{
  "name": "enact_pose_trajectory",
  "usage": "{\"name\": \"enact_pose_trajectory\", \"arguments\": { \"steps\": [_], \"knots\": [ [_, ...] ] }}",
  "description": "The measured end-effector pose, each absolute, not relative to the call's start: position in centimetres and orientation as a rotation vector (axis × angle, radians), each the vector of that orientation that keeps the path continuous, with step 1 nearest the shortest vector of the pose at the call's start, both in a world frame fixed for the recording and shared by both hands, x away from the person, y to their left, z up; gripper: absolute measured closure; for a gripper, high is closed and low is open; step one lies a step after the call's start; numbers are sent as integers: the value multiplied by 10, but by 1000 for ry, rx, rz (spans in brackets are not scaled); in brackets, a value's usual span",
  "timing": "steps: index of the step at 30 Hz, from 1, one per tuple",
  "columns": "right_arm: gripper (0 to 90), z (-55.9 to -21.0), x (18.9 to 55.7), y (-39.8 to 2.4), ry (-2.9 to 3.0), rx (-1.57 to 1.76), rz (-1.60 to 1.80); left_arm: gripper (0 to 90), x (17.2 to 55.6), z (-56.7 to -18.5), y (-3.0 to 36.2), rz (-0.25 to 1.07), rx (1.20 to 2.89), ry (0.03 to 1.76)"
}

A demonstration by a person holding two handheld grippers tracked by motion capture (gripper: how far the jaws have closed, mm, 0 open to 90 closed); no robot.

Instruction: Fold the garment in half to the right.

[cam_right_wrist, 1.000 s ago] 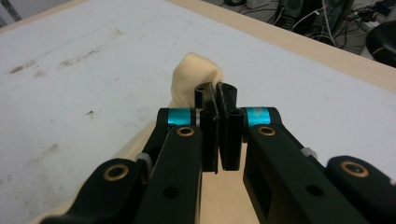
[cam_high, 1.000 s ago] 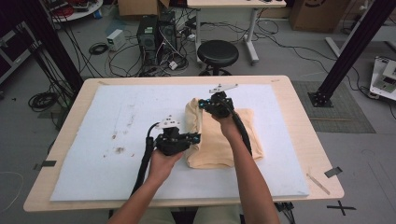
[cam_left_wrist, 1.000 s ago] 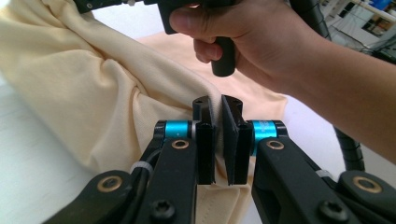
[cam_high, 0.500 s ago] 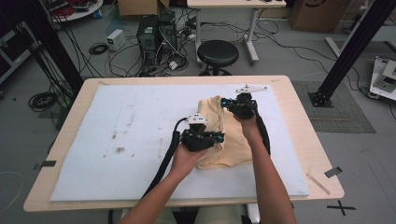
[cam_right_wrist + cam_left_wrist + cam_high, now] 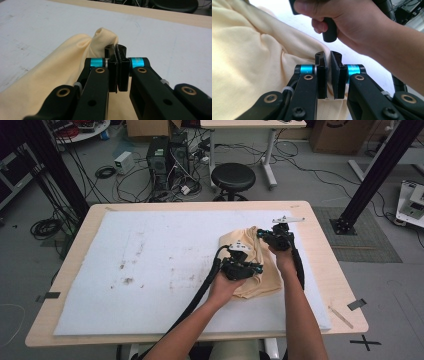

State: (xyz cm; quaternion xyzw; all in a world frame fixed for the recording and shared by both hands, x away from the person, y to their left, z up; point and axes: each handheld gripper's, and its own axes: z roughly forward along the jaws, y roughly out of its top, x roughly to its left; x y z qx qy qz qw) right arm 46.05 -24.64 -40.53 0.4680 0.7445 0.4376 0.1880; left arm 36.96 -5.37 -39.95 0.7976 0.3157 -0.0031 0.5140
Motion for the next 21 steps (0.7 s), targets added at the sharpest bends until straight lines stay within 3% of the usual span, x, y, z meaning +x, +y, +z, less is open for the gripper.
{"name": "enact_pose_trajectory", "arguments": {
  "steps": [7,10,13,19,21],
  "knots": [
    [898,-413,463,-258,2082,1380,1188,817,374,-406,-71,-2,1947,765],
    [806,-416,460,-260,2066,1418,1166,550,374,-407,-62,42,1940,798],
    [734,-413,453,-269,2023,1427,1202,422,373,-405,-39,96,1896,803],
    [745,-399,426,-282,1942,1360,1202,243,371,-412,22,243,1813,852],
    [774,-397,415,-285,1936,1335,1209,234,369,-415,42,263,1796,876]
  ]
}}
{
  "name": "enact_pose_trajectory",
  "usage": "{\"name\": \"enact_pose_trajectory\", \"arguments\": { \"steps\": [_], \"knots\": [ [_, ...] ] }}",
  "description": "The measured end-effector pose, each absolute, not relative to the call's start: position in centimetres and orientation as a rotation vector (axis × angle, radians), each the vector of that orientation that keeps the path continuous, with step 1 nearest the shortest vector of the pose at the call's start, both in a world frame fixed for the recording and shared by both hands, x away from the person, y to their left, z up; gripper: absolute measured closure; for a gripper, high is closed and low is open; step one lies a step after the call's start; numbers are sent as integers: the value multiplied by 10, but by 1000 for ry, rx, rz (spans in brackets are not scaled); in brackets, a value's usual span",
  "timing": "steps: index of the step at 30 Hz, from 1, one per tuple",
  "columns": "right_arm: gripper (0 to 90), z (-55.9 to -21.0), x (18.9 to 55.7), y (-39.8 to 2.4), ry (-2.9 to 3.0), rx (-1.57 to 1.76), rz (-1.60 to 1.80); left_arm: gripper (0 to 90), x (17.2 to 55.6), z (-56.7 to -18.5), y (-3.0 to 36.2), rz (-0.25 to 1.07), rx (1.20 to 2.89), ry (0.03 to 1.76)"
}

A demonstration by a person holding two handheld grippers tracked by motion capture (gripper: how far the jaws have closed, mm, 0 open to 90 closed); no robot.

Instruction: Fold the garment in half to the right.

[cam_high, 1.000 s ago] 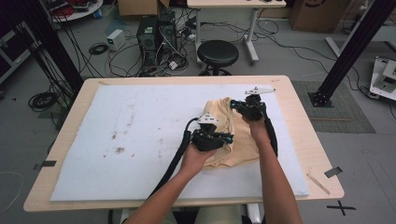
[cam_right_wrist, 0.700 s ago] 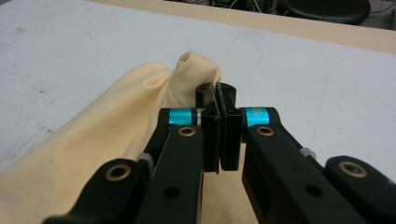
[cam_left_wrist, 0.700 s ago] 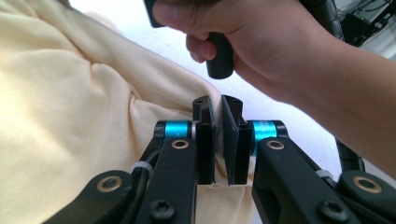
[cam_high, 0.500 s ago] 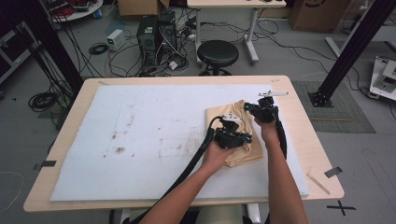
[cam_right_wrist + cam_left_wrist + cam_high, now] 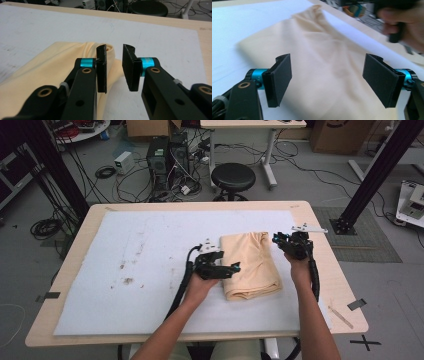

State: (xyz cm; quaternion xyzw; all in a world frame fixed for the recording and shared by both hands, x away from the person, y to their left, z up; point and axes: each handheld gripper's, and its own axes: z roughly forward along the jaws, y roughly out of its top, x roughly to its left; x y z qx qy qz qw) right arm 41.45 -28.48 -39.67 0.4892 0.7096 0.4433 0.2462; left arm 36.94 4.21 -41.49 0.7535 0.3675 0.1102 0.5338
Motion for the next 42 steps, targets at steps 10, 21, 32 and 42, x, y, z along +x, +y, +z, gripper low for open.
{"name": "enact_pose_trajectory", "arguments": {
  "steps": [10,21,32,42],
  "knots": [
    [713,-417,355,-278,2064,1209,1155,234,352,-428,118,360,1755,899],
    [571,-424,340,-247,2243,1122,1095,234,343,-427,164,427,1701,908],
    [900,-425,339,-249,2264,1144,1097,234,335,-430,196,453,1695,920],
    [670,-432,344,-251,2284,1219,1057,234,338,-430,206,461,1680,940]
  ]
}}
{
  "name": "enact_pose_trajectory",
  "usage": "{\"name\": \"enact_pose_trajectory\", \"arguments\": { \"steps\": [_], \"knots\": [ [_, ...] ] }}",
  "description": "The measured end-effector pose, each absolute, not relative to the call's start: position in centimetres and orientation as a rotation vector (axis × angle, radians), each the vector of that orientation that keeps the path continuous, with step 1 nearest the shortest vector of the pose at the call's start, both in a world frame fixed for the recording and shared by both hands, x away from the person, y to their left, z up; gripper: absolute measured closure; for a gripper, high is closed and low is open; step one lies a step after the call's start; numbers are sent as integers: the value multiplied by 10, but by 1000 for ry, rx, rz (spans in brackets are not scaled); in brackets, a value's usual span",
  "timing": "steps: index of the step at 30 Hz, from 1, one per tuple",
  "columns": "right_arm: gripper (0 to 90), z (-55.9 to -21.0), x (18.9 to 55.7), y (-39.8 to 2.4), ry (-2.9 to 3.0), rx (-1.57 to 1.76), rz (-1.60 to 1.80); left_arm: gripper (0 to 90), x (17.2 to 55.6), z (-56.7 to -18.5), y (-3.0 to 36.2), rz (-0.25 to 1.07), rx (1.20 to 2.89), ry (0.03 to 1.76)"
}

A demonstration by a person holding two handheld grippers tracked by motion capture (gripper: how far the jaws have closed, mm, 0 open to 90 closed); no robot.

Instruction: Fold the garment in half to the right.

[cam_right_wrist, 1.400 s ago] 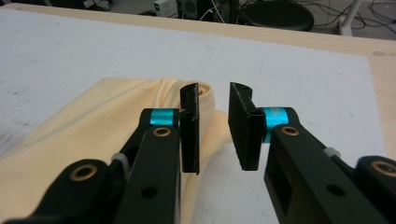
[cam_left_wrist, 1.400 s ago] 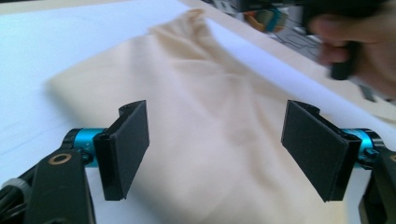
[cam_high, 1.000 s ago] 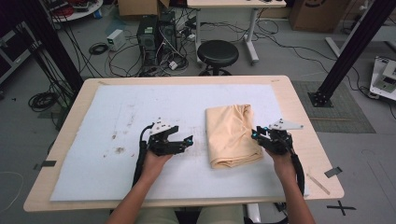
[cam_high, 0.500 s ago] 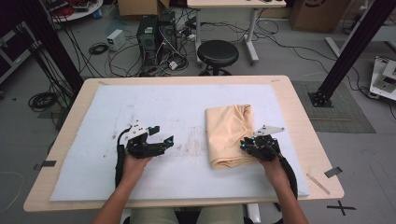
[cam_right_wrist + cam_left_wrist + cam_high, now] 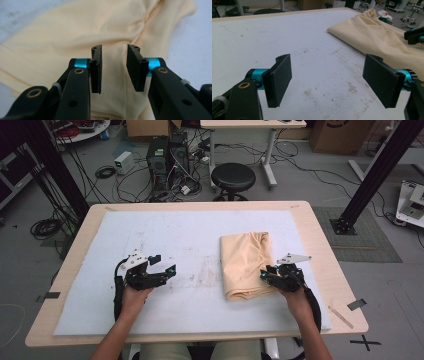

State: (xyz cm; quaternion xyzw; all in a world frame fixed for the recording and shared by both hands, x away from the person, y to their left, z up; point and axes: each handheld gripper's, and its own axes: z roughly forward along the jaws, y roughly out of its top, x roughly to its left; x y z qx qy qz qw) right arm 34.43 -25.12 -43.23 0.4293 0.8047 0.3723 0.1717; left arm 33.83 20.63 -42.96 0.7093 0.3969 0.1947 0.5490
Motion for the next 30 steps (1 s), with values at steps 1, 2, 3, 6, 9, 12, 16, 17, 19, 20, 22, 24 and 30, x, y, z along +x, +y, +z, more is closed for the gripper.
{"name": "enact_pose_trajectory", "arguments": {
  "steps": [1,2,3,6,9,12,16,17,19,20,22,24,30],
  "knots": [
    [701,-435,345,-248,2305,1218,1026,234,338,-430,207,458,1674,947],
    [746,-437,345,-247,2310,1208,1004,234,339,-431,207,456,1676,947],
    [858,-436,344,-246,2307,1211,998,234,339,-431,208,456,1680,948],
    [894,-428,339,-253,2269,1162,1032,234,339,-433,207,450,1687,954],
    [896,-419,331,-264,2203,1163,1060,234,339,-435,207,444,1692,957],
    [896,-414,325,-278,2144,1208,1009,234,339,-434,207,445,1696,954],
    [895,-416,322,-291,2134,1267,923,234,339,-435,207,444,1691,960],
    [894,-420,323,-293,2159,1291,929,234,339,-435,207,443,1691,960],
    [852,-423,325,-292,2187,1307,950,234,340,-435,207,444,1693,963],
    [795,-423,328,-291,2191,1298,976,234,340,-435,207,443,1691,963],
    [713,-417,333,-288,2155,1320,1035,234,340,-435,207,443,1692,963],
    [674,-407,341,-284,2109,1312,1083,234,340,-436,208,440,1690,964],
    [612,-393,396,-255,2039,1331,1048,234,341,-436,208,436,1691,966]
  ]
}}
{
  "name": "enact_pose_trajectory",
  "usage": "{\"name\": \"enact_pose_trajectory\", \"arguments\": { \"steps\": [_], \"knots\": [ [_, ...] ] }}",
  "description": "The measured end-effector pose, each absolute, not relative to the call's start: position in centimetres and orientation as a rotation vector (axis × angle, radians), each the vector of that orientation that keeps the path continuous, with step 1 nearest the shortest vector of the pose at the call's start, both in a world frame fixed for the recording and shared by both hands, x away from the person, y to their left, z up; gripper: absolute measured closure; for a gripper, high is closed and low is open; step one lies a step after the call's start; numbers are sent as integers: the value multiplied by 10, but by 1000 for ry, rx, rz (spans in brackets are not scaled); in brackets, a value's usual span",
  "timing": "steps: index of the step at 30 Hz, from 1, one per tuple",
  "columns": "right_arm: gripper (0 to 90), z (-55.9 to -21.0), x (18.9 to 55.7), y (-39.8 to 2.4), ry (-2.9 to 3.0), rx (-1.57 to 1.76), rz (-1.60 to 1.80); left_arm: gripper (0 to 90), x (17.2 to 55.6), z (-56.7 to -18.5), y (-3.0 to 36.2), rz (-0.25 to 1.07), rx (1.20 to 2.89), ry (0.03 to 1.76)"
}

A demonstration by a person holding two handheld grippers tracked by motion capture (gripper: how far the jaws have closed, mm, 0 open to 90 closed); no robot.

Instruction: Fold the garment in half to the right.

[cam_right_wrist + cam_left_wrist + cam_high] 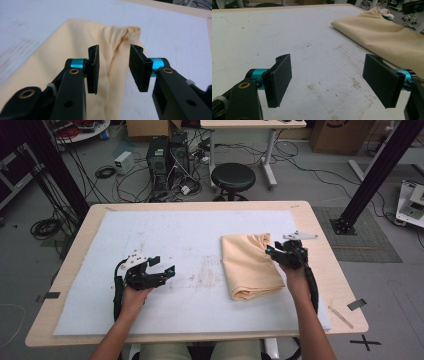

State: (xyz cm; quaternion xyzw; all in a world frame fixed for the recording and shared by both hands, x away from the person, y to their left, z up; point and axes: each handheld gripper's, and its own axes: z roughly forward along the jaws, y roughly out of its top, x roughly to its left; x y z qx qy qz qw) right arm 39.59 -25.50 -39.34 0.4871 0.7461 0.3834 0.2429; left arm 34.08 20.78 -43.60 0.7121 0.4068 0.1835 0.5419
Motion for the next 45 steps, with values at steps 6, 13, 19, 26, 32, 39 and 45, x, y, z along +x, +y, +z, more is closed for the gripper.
{"name": "enact_pose_trajectory", "arguments": {
  "steps": [6,13,19,26,32,39,45],
  "knots": [
    [792,-409,446,-228,2111,1418,882,234,341,-436,209,432,1686,964],
    [896,-410,454,-246,1982,1440,736,234,341,-436,210,427,1688,960],
    [599,-414,454,-247,1942,1490,755,234,341,-434,212,430,1677,965],
    [420,-404,400,-247,1928,1372,964,234,341,-433,215,441,1677,968],
    [375,-428,359,-242,2122,1268,806,234,340,-433,215,441,1674,970],
    [296,-421,340,-244,2039,1296,896,234,341,-433,215,441,1675,971],
    [270,-418,327,-189,2190,1155,1062,234,342,-432,216,440,1668,967]
  ]
}}
